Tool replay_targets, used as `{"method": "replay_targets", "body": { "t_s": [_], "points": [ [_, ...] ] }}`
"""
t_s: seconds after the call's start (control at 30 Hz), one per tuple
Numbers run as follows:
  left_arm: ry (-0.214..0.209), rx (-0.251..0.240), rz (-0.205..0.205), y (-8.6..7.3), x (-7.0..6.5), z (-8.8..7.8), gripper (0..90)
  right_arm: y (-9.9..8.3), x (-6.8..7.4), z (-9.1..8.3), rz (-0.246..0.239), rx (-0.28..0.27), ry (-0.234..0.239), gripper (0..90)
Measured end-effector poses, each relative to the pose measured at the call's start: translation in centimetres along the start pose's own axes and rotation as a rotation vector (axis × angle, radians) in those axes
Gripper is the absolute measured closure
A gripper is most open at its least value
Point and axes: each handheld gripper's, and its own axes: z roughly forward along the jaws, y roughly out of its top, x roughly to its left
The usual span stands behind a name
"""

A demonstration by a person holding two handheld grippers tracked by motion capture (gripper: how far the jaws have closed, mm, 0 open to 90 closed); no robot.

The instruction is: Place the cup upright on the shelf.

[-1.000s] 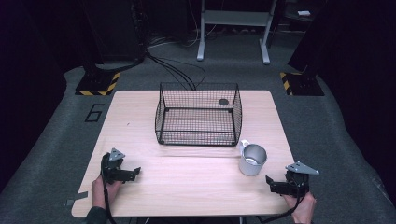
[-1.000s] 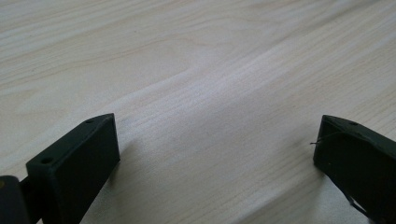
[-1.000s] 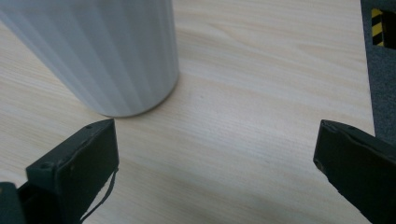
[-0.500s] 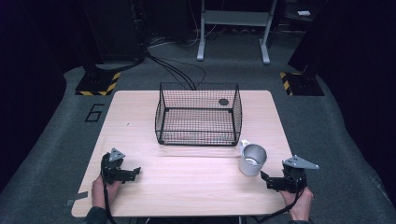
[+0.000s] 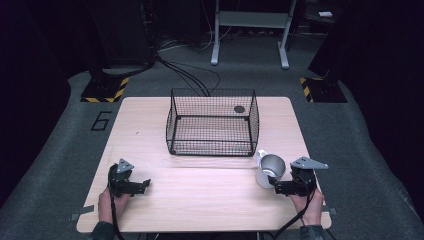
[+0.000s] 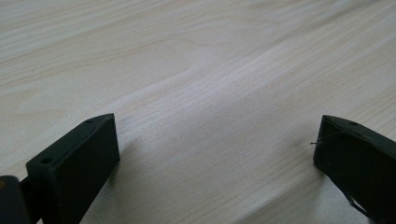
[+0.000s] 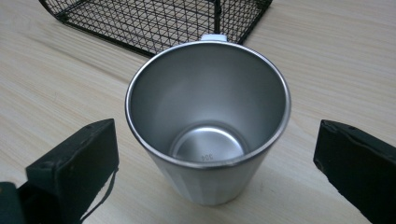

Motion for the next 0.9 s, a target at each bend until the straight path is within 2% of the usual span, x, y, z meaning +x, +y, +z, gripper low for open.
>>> {"method": "replay_targets", "body": {
  "t_s": [0.37,0.4,0.6,0.8,0.9],
  "points": [
    [-0.001,0.000,-0.001,0.0,0.0,0.0,0.1,1.6,0.6,2.3,-0.049,0.066,-0.019,0.0],
    [0.000,-0.001,0.001,0.0,0.0,0.0,0.1,1.8,0.7,2.7,-0.064,0.077,-0.025,0.0],
    [0.000,-0.003,0.003,0.0,0.0,0.0,0.1,1.9,0.9,3.4,-0.071,0.095,-0.026,0.0],
    [0.000,-0.003,0.003,0.0,0.0,0.0,0.1,2.1,1.3,4.0,-0.054,0.129,-0.057,2.3],
    [-0.001,-0.003,-0.002,0.0,0.0,0.0,0.1,2.0,1.2,4.0,-0.071,0.113,-0.066,4.4]
  ]
}}
